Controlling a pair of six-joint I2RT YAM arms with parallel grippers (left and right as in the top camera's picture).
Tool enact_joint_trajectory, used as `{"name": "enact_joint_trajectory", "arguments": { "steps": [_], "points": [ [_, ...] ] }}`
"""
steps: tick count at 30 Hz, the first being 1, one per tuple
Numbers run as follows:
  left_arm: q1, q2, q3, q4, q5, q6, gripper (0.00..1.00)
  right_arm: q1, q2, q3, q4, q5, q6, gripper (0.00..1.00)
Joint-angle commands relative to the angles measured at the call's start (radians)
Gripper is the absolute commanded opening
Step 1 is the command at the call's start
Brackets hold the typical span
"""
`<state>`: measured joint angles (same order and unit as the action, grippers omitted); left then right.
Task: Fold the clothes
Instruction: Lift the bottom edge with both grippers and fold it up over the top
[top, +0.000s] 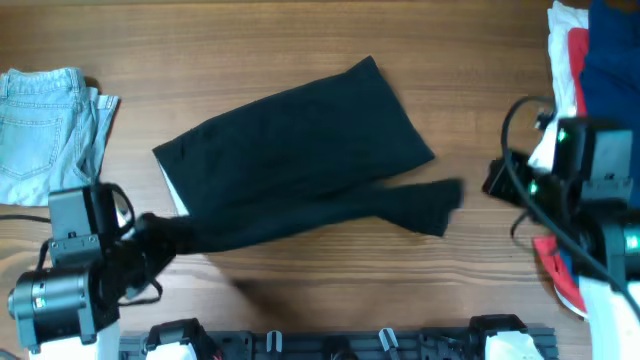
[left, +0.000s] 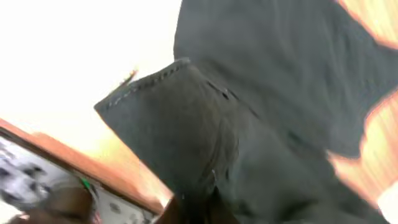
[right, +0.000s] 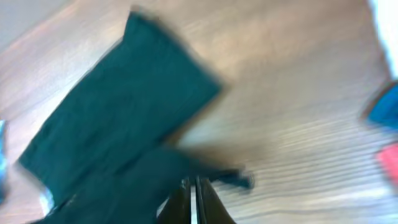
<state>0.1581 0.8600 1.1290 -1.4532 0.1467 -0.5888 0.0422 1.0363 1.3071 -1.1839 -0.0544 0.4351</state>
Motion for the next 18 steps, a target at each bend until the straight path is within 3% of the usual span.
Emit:
{"name": "enact_joint_trajectory", "arguments": {
  "steps": [1,5,8,11,16,18],
  "points": [
    [0.007,0.060,0.013,0.099,-0.283,-0.068,0.04,-0.008,0.153,0.016,0.087,0.113,-0.121,0.04],
    [0.007,0.245,0.012,0.191,-0.287,-0.077,0.04,-0.008,0.338,0.016,0.244,-0.049,-0.181,0.04],
    [0.007,0.382,0.012,0.181,-0.267,-0.076,0.04,0.031,0.374,0.010,0.085,-0.211,-0.227,0.09],
    [0.007,0.431,0.012,0.189,-0.267,-0.077,0.04,0.154,0.374,-0.039,-0.025,-0.211,-0.245,0.15],
    [0.007,0.435,0.012,0.193,-0.267,-0.073,0.04,0.380,0.374,-0.245,0.002,-0.262,-0.087,0.24],
    [0.007,0.435,0.012,0.194,-0.268,-0.073,0.04,0.493,0.374,-0.369,0.110,-0.289,-0.009,0.27]
  ]
}}
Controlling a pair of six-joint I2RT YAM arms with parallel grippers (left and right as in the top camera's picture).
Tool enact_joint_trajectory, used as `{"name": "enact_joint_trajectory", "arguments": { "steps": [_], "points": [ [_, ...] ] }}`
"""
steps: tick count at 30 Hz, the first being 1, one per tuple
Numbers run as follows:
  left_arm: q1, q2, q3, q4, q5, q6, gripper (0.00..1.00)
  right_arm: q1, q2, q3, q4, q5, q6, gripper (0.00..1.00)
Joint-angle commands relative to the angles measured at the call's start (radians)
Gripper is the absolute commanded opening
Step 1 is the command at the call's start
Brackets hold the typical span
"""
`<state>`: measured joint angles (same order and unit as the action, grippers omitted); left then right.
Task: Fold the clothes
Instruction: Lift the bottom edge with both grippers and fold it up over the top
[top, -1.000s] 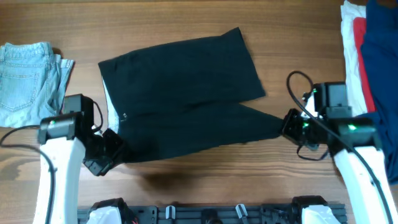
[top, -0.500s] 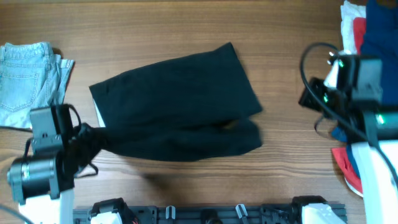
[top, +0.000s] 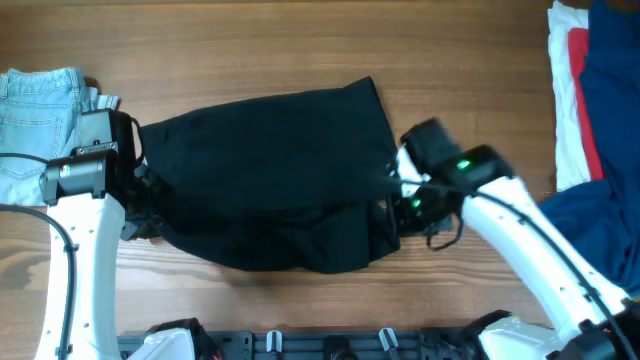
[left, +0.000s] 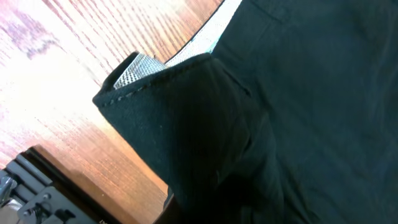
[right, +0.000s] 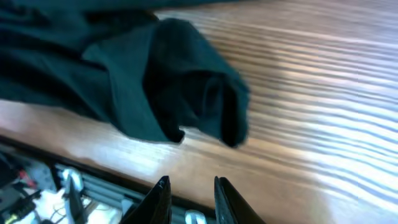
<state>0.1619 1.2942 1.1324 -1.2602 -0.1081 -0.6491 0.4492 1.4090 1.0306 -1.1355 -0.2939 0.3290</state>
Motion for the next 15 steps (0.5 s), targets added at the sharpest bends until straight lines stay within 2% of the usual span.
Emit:
{"name": "enact_joint_trajectory", "arguments": {
  "steps": [1,2,3,5,8,15],
  "points": [
    [0.003,0.000,0.008,0.000,-0.013,-0.013,0.04,0.151,0.001,-0.148,0.137,-0.063,0.126,0.34],
    [0.003,0.000,0.008,0.000,-0.013,-0.013,0.04,0.194,0.001,-0.184,0.201,-0.055,0.161,0.43],
    [0.003,0.000,0.008,0.001,-0.013,-0.013,0.04,0.229,0.001,-0.221,0.281,-0.055,0.182,0.47],
    [0.003,0.000,0.008,0.001,-0.013,-0.013,0.04,0.266,0.001,-0.286,0.397,-0.022,0.251,0.47],
    [0.003,0.000,0.008,0.001,-0.013,-0.010,0.04,0.272,0.001,-0.360,0.496,0.026,0.276,0.47],
    [0.003,0.000,0.008,0.001,-0.013,-0.010,0.04,0.272,0.002,-0.377,0.529,0.060,0.257,0.47]
  ]
}}
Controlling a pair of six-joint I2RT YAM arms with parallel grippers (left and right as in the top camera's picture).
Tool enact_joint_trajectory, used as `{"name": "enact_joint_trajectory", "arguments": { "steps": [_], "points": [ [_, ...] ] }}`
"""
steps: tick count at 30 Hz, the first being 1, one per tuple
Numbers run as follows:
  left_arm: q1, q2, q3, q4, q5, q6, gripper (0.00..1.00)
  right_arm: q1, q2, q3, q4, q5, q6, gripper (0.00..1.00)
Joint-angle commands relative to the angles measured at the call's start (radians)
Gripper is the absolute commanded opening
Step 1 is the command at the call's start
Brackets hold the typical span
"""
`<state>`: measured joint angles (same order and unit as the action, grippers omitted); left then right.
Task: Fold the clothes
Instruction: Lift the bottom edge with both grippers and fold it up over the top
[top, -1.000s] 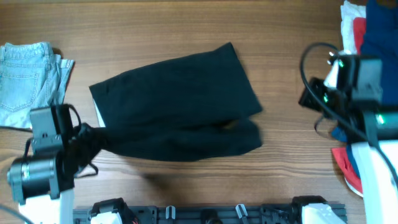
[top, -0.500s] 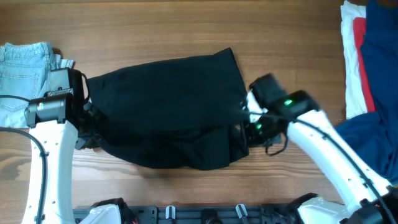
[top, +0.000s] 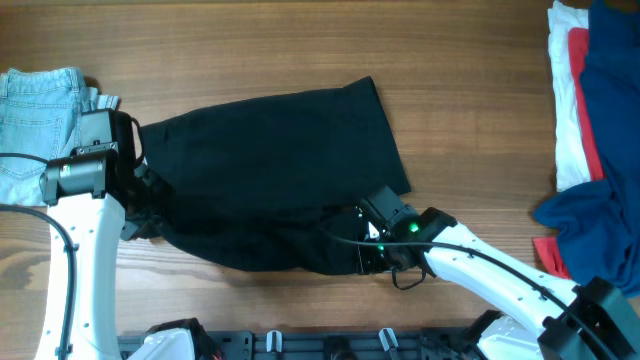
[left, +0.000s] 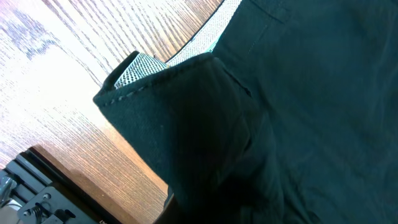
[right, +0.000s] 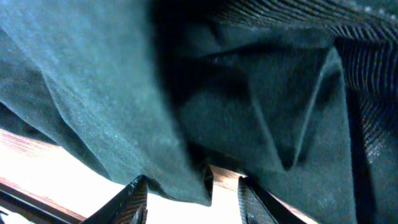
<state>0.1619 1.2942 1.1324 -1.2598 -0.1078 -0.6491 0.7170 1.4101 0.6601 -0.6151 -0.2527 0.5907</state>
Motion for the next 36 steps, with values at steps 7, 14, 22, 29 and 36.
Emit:
{"name": "enact_joint_trajectory", "arguments": {
  "steps": [7,14,22,29,36],
  "points": [
    [0.003,0.000,0.008,0.000,-0.013,-0.010,0.04,0.082,0.077,-0.008,0.061,0.005,-0.016,0.50],
    [0.003,0.000,0.008,0.000,-0.013,-0.010,0.04,0.084,0.136,-0.008,0.080,0.040,-0.042,0.04],
    [0.003,0.000,0.008,-0.004,-0.014,0.014,0.04,-0.035,-0.203,0.255,-0.240,0.075,-0.092,0.04],
    [0.003,-0.035,0.009,0.017,-0.009,0.014,0.04,-0.256,-0.247,0.449,-0.311,0.132,-0.203,0.04],
    [0.003,-0.075,0.009,0.184,0.127,0.013,0.04,-0.338,-0.153,0.581,-0.237,0.171,-0.349,0.04]
  ]
}}
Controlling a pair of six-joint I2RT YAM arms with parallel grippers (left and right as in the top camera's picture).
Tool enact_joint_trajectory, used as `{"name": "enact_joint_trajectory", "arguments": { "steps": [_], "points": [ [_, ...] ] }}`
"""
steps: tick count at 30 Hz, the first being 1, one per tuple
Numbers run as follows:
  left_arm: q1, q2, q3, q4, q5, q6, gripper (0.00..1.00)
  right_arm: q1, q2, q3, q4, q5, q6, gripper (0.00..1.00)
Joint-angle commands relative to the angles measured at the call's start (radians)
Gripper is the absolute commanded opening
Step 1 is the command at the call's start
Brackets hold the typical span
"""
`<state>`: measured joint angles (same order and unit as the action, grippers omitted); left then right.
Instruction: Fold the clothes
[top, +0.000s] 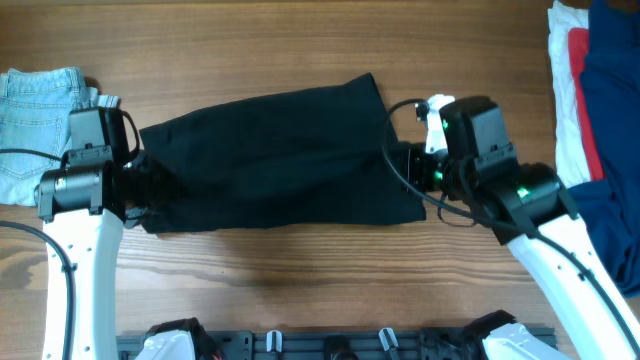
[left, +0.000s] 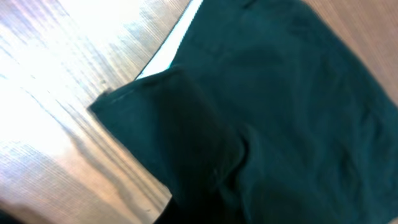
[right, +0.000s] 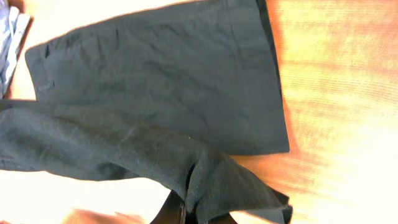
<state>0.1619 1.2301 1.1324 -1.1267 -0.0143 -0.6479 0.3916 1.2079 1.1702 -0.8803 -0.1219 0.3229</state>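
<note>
Black trousers (top: 270, 150) hang stretched left to right across the table's middle, one layer doubled over the other. My left gripper (top: 140, 190) is shut on the waistband corner at the left end; the left wrist view shows that corner (left: 149, 118) running down into the jaws (left: 189, 214). My right gripper (top: 402, 165) is shut on the leg end at the right. In the right wrist view the held fold (right: 211, 180) rises from the gripper (right: 183, 214) over the flat layer (right: 155, 81).
Light blue jeans (top: 40, 120) lie at the far left edge. A pile of white, red and blue clothes (top: 590, 100) fills the far right. A black rail (top: 330, 345) runs along the table's front edge.
My right gripper was open at the bunched front right hem; now it is shut on the leg end, farther back and right. The trousers are pulled out straight. The left gripper sits slightly farther left.
First my left gripper held the waist corner near the front left, one leg trailing right, the right gripper shut and apart. Then the left end was farther back, the right gripper open beside the bunched cloth, then at its hem. Now both hold the trousers taut.
</note>
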Motion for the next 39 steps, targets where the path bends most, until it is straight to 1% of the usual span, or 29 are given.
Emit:
{"name": "enact_joint_trajectory", "arguments": {
  "steps": [1,7,12,14,18,23,24,25,26,27,28,30,31,32,34,35,36,38,39],
  "points": [
    [0.003,-0.011,0.008,0.077,0.042,0.012,0.04,-0.013,0.072,0.084,0.043,0.046,-0.099,0.04],
    [0.003,0.018,0.008,0.259,0.051,0.012,0.04,-0.013,0.262,0.113,0.166,0.078,-0.113,0.04],
    [0.003,0.184,0.008,0.333,0.042,0.012,0.04,-0.013,0.373,0.113,0.335,0.157,-0.113,0.04],
    [0.003,0.266,0.008,0.371,-0.003,0.012,0.04,-0.013,0.402,0.113,0.378,0.179,-0.114,0.04],
    [0.003,0.388,0.008,0.462,-0.024,0.012,0.04,-0.013,0.488,0.113,0.462,0.180,-0.110,0.04],
    [0.003,0.420,0.008,0.578,-0.032,0.012,0.04,-0.013,0.569,0.113,0.512,0.177,-0.113,0.04],
    [0.003,0.426,0.008,0.594,-0.031,0.012,0.15,-0.013,0.579,0.113,0.536,0.173,-0.113,0.12],
    [0.001,0.433,0.008,0.605,-0.031,0.012,0.45,-0.013,0.586,0.113,0.581,0.174,-0.113,0.52],
    [0.000,0.438,0.008,0.613,-0.028,0.012,0.81,-0.013,0.592,0.113,0.624,0.174,-0.113,0.90],
    [-0.001,0.439,0.008,0.615,-0.028,0.013,0.91,-0.015,0.592,0.113,0.656,0.174,-0.113,0.99],
    [-0.001,0.435,0.009,0.610,-0.027,0.017,0.95,-0.024,0.591,0.114,0.660,0.174,-0.099,0.99],
    [-0.001,0.418,0.009,0.578,0.029,0.094,0.96,-0.047,0.579,0.116,0.591,0.174,-0.079,1.00],
    [-0.001,0.392,0.009,0.538,0.059,0.129,0.96,-0.061,0.565,0.116,0.526,0.174,-0.080,1.00],
    [-0.002,0.367,0.009,0.495,0.059,0.148,0.96,-0.072,0.551,0.116,0.454,0.174,-0.084,1.00],
    [-0.001,0.335,0.009,0.386,0.059,0.147,0.97,-0.076,0.553,0.112,0.297,0.174,-0.088,1.00],
    [-0.002,0.335,0.008,0.322,0.085,0.146,0.96,-0.076,0.563,0.101,0.212,0.174,-0.087,1.00],
    [-0.002,0.339,0.007,0.291,0.109,0.147,0.93,-0.076,0.569,0.091,0.179,0.174,-0.083,0.99],
    [-0.008,0.348,-0.013,0.261,0.119,0.147,0.88,-0.075,0.579,0.048,0.145,0.154,-0.055,1.00],
    [-0.016,0.357,-0.030,0.262,0.119,0.147,0.87,-0.076,0.584,0.030,0.146,0.103,-0.058,1.00]
  ]
}}
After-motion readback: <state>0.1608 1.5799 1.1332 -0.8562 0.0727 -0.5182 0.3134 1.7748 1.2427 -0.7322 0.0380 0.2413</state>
